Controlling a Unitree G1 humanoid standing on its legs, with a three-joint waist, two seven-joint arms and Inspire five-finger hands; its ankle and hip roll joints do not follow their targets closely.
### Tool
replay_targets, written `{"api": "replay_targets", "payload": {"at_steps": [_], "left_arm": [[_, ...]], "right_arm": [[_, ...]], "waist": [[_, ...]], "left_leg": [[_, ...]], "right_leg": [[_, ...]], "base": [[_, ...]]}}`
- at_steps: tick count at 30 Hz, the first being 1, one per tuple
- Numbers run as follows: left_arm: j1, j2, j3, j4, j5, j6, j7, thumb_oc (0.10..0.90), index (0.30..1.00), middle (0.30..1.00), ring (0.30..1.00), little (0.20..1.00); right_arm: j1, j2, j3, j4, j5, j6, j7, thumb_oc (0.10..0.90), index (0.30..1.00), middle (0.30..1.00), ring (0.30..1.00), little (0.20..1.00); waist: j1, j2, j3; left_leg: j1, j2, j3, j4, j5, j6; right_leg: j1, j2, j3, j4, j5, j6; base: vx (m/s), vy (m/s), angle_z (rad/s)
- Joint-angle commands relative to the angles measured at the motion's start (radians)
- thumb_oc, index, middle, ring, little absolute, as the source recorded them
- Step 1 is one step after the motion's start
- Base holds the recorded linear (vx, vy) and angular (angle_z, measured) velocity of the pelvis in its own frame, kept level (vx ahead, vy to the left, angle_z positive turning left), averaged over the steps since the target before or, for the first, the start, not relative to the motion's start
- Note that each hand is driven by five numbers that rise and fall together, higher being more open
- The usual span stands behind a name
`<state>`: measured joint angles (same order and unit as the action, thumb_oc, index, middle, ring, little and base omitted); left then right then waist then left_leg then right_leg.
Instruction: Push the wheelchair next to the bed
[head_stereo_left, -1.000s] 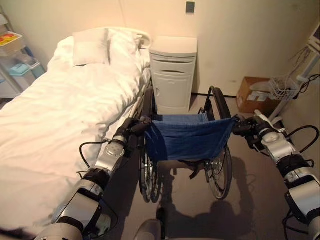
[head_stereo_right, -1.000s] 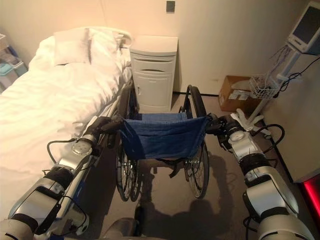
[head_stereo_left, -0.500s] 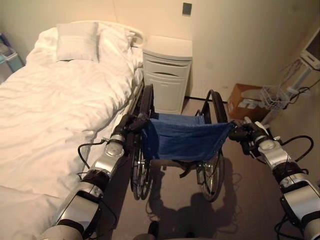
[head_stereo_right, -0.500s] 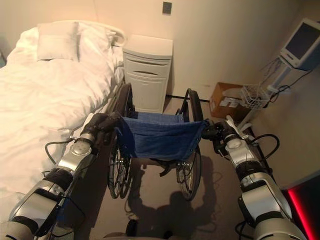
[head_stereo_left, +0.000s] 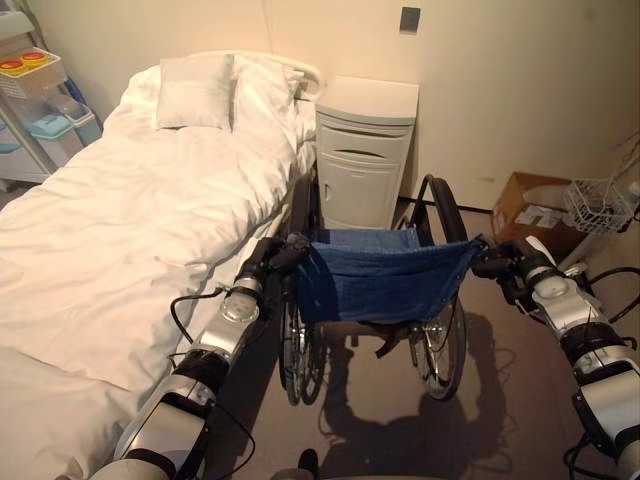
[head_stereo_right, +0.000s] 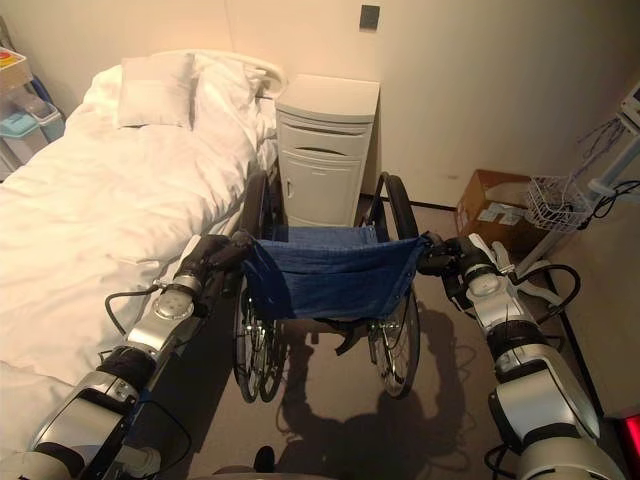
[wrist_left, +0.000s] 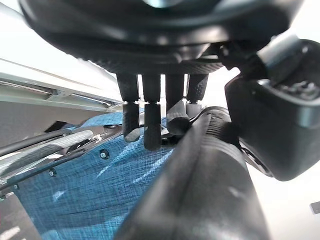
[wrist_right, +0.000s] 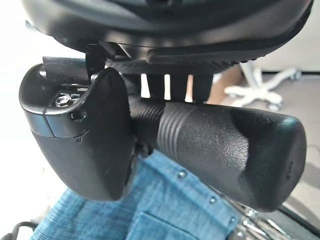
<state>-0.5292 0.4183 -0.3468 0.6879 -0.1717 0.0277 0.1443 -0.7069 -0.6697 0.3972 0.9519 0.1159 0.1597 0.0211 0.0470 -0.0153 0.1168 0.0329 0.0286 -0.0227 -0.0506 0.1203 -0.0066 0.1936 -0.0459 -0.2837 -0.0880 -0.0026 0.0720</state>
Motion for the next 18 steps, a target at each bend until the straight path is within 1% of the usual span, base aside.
{"api": "replay_targets", "payload": {"at_steps": [1, 5, 9, 14, 15, 16, 18], "left_arm": [[0.027, 0.005, -0.111, 0.076, 0.071, 0.007, -0.061, 0.4, 0.3, 0.3, 0.3, 0.3], [0.027, -0.02, -0.127, 0.077, 0.077, -0.015, -0.07, 0.4, 0.3, 0.3, 0.3, 0.3], [0.021, -0.032, -0.145, 0.055, 0.061, -0.007, -0.08, 0.4, 0.3, 0.3, 0.3, 0.3], [0.021, -0.041, -0.156, 0.039, 0.051, -0.008, -0.09, 0.4, 0.3, 0.3, 0.3, 0.3], [0.023, -0.042, -0.159, 0.034, 0.054, -0.005, -0.084, 0.416, 0.324, 0.324, 0.324, 0.324], [0.024, -0.04, -0.158, 0.034, 0.06, -0.003, -0.071, 0.8, 0.9, 0.9, 0.9, 0.9], [0.024, -0.036, -0.157, 0.033, 0.059, 0.001, -0.067, 0.8, 0.9, 0.9, 0.9, 0.9]], "right_arm": [[-0.015, 0.187, 0.095, 0.038, -0.009, -0.061, 0.095, 0.4, 0.3, 0.3, 0.3, 0.3], [-0.027, 0.195, 0.102, 0.051, -0.039, -0.055, 0.075, 0.4, 0.3, 0.3, 0.3, 0.3], [-0.048, 0.191, 0.115, 0.045, -0.063, -0.027, 0.07, 0.4, 0.3, 0.3, 0.3, 0.3], [-0.053, 0.181, 0.114, 0.038, -0.058, -0.016, 0.076, 0.4, 0.3, 0.3, 0.3, 0.3], [-0.052, 0.18, 0.115, 0.035, -0.059, -0.011, 0.071, 0.478, 0.418, 0.418, 0.418, 0.418], [-0.047, 0.178, 0.114, 0.031, -0.064, -0.01, 0.064, 0.8, 0.9, 0.9, 0.9, 0.9], [-0.044, 0.172, 0.113, 0.024, -0.053, -0.01, 0.066, 0.8, 0.9, 0.9, 0.9, 0.9]], "waist": [[0.095, -0.001, 0.027], [0.097, 0.003, 0.022], [0.097, 0.005, 0.022], [0.096, 0.005, 0.023], [0.095, 0.005, 0.023], [0.093, 0.005, 0.022], [0.091, 0.004, 0.023]], "left_leg": [[0.017, -0.029, 0.015, 0.045, -0.106, -0.022], [0.023, -0.029, 0.008, 0.047, -0.108, -0.024], [0.026, -0.028, 0.002, 0.05, -0.108, -0.027], [0.029, -0.025, 0.0, 0.045, -0.106, -0.03], [0.03, -0.024, 0.001, 0.044, -0.106, -0.03], [0.031, -0.023, 0.002, 0.042, -0.105, -0.03], [0.034, -0.023, 0.003, 0.039, -0.105, -0.03]], "right_leg": [[-0.073, -0.082, 0.031, 0.125, -0.014, 0.033], [-0.065, -0.078, 0.027, 0.124, -0.019, 0.027], [-0.056, -0.073, 0.026, 0.117, -0.023, 0.022], [-0.052, -0.068, 0.021, 0.114, -0.026, 0.017], [-0.051, -0.067, 0.021, 0.113, -0.027, 0.015], [-0.051, -0.066, 0.02, 0.111, -0.028, 0.014], [-0.049, -0.065, 0.018, 0.11, -0.028, 0.014]], "base": [[0.0, -0.03, 0.02], [0.0, -0.017, 0.01], [0.0, -0.008, 0.0], [0.0, -0.017, 0.02], [0.0, 0.0, 0.0], [0.0, 0.0, 0.0], [0.0, 0.0, 0.0]]}}
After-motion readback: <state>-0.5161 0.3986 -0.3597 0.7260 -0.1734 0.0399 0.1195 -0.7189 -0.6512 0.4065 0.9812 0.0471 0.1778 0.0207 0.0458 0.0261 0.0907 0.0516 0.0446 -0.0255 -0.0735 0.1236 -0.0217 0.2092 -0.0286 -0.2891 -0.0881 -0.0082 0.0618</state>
